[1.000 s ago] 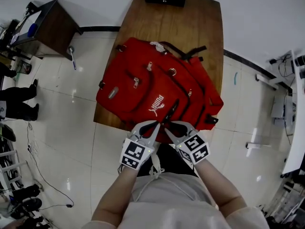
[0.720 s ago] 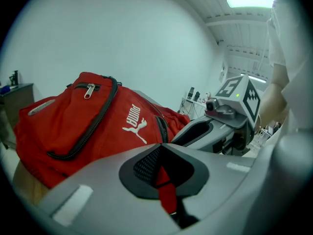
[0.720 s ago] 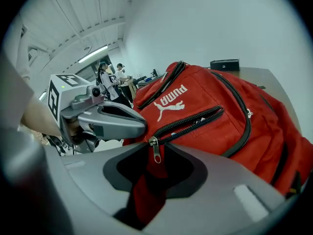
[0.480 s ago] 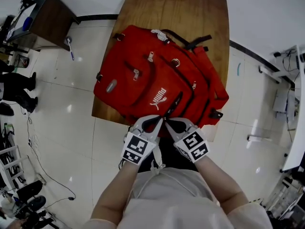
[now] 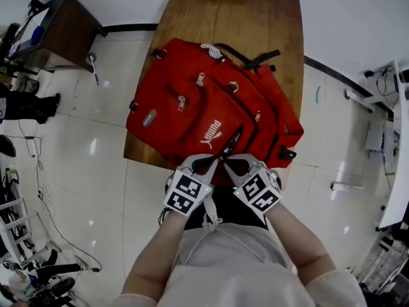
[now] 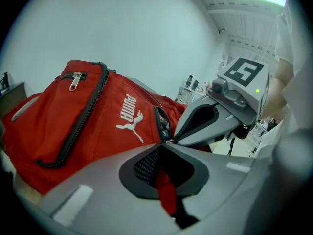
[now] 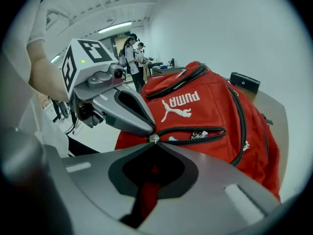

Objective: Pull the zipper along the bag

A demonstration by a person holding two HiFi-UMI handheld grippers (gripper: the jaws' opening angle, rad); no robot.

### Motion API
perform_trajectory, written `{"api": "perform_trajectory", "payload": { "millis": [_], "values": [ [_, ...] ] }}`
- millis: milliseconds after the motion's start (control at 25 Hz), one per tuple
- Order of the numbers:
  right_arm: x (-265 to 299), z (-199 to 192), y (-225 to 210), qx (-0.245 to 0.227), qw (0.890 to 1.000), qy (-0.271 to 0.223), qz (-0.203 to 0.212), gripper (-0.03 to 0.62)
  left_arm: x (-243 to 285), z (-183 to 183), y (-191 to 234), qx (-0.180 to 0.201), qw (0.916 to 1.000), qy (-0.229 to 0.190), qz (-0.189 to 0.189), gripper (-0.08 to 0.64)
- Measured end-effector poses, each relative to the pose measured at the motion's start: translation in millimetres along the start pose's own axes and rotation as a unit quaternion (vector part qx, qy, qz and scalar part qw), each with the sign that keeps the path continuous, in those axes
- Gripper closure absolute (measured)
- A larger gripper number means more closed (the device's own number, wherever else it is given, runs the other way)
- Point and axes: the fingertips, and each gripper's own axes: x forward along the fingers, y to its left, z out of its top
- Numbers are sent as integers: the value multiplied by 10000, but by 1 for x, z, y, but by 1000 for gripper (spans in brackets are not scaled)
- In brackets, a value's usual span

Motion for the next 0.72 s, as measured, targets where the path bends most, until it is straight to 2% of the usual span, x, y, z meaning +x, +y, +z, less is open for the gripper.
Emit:
{"api": "perform_trajectory", "payload": {
  "millis": [80,240,720],
  "values": [
    [-3,1,-11,-58,9999,17,-157,586,0,0,0,-46,9999,68,-80,555],
    [-11,5,-30,257,9994,-75,-219,585,0,-2,0,-113,9997,126,-193,555],
    [-26,9,-86,746,9946,-264,-671,584,1,-3,3,-321,9993,120,-135,554]
  ]
}}
